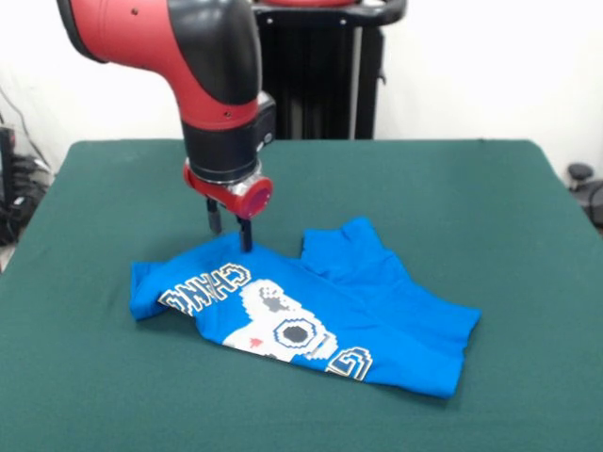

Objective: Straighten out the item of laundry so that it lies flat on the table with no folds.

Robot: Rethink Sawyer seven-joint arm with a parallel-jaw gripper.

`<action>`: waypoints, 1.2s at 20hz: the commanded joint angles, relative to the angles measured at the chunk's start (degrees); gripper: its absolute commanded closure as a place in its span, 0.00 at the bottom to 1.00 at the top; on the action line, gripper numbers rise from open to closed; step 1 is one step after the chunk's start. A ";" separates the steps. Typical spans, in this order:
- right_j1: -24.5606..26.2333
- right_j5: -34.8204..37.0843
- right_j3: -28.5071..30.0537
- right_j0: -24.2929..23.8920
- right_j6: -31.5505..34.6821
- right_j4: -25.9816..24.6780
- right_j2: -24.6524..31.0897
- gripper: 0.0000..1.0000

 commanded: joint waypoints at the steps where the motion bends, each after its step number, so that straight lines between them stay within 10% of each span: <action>1: 0.48 4.07 0.74 -0.31 4.58 1.48 2.18 0.00; 24: 1.93 -0.28 2.20 0.73 5.44 0.11 2.39 0.00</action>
